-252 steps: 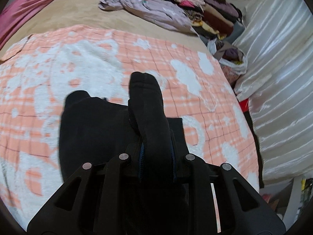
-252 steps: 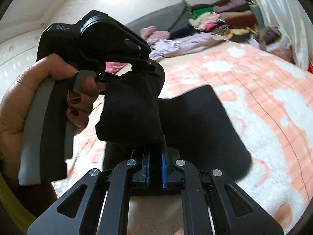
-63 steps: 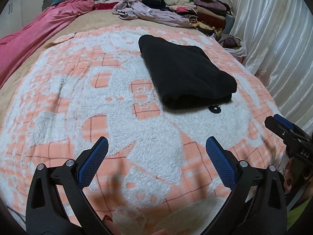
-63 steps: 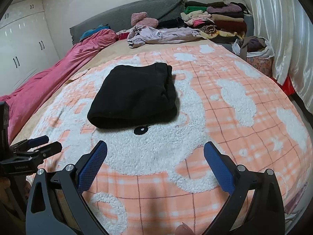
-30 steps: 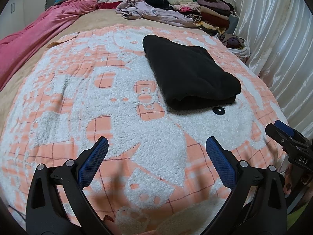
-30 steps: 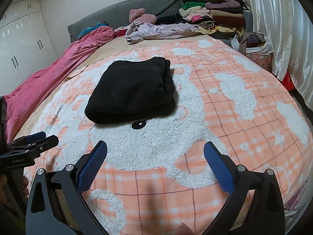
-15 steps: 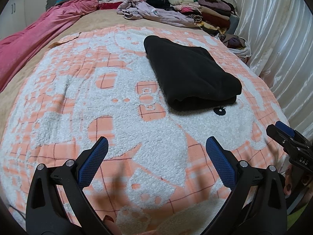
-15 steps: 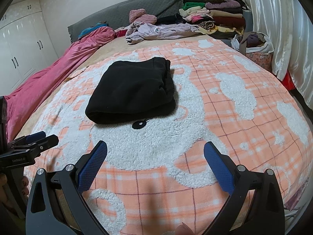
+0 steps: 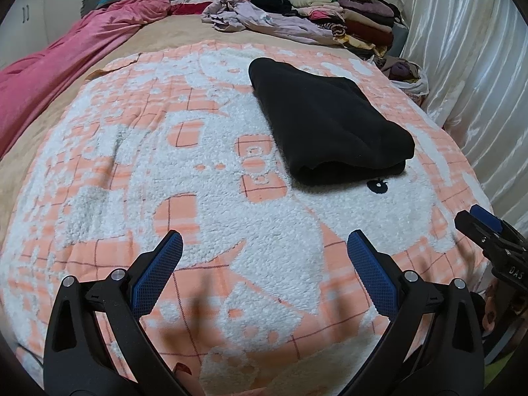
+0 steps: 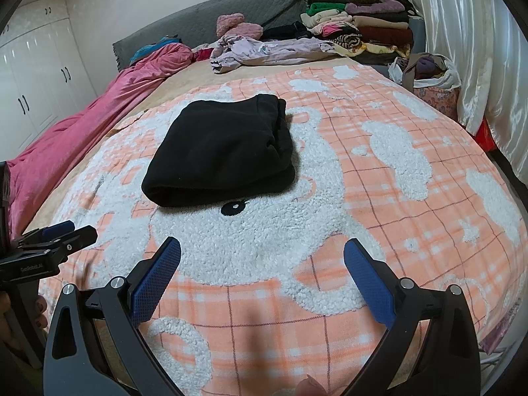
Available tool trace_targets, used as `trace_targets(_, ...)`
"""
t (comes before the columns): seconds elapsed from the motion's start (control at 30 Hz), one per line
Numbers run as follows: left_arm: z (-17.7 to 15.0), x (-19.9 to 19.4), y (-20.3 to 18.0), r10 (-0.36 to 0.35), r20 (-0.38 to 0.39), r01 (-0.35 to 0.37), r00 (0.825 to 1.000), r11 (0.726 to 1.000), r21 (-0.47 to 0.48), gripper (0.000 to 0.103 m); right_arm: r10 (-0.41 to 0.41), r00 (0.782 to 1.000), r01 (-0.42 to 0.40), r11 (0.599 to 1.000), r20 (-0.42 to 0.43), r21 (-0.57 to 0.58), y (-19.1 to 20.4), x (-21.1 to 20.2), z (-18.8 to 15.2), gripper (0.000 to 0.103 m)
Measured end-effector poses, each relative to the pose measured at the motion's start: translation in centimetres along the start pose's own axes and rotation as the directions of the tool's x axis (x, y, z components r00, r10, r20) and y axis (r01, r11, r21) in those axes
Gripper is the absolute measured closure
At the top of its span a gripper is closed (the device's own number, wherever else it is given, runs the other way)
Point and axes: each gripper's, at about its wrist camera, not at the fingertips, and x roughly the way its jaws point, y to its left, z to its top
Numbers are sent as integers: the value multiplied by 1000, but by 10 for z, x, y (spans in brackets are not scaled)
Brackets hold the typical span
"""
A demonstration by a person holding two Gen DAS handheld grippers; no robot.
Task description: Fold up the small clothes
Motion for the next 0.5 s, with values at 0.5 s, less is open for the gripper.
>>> trace_targets(0.5,-1,1,0,-2,-1,2,1000,1000,1,9,-6,1000,6,1000,-2,0,-1,0,-2,4)
